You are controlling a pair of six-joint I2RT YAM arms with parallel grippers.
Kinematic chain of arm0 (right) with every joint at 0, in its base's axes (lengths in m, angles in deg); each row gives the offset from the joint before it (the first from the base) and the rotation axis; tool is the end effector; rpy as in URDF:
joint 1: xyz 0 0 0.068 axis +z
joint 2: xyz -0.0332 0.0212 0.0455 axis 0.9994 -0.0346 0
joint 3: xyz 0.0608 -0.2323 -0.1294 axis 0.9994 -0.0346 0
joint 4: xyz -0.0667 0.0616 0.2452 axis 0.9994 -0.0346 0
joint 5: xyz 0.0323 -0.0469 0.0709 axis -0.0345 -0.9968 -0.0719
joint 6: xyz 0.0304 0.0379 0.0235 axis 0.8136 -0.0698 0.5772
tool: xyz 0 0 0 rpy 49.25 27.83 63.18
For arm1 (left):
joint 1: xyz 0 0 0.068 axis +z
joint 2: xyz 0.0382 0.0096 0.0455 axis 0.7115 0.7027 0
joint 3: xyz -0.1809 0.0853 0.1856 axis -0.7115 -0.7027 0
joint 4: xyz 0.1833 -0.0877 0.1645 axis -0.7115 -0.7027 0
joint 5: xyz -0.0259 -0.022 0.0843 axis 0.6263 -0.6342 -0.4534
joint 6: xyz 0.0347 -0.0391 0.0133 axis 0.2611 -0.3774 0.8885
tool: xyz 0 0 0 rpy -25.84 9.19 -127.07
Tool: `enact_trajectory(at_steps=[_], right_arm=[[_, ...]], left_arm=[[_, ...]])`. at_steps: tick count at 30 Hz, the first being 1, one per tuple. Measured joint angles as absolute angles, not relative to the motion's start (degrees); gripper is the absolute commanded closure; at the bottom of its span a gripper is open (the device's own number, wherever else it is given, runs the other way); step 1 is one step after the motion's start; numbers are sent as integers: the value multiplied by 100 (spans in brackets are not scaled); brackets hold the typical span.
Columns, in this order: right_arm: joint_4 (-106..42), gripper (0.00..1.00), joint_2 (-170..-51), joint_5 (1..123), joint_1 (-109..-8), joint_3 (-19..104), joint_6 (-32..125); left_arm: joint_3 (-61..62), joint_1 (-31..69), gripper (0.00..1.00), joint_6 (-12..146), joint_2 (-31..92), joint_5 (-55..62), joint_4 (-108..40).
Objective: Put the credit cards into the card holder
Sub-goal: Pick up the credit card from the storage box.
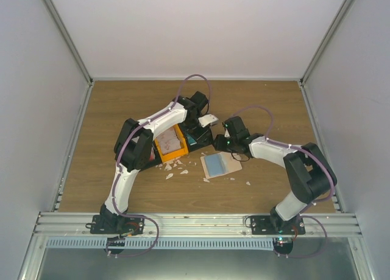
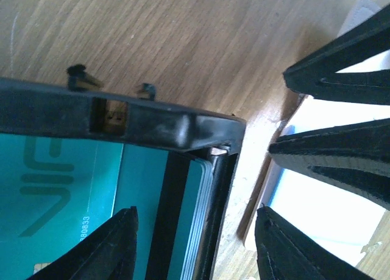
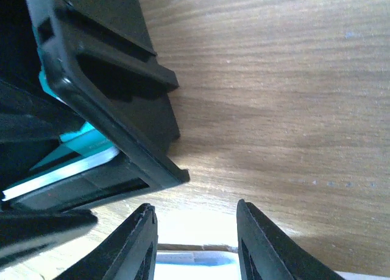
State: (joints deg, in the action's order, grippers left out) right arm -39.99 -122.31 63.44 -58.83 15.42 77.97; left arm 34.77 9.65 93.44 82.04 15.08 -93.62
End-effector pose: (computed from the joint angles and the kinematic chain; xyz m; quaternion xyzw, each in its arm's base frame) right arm 0.2742 0.1594 0.1622 0.0486 0.9439 0.2368 0.2249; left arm 0.3593 -0.2729 0.1912 0.4353 0.8780 -0.1856 0.0720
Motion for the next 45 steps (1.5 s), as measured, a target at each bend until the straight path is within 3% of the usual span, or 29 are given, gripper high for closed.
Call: enact_trajectory(at_steps=[13,20,45], right_arm=[[-3995,63,-12027,6224,-5944,1061,7943],[-3990,63,-12010,6221,-5948,1046,7943],[-3973,62,-12008,6219,-5948,1046,7941]], left_arm=[[3429,847,50,9371,8206,1165,-9386],[3414,832,65,9471,8204,1165,-9395],[3414,832,68,9478,8182,1170,-9406]])
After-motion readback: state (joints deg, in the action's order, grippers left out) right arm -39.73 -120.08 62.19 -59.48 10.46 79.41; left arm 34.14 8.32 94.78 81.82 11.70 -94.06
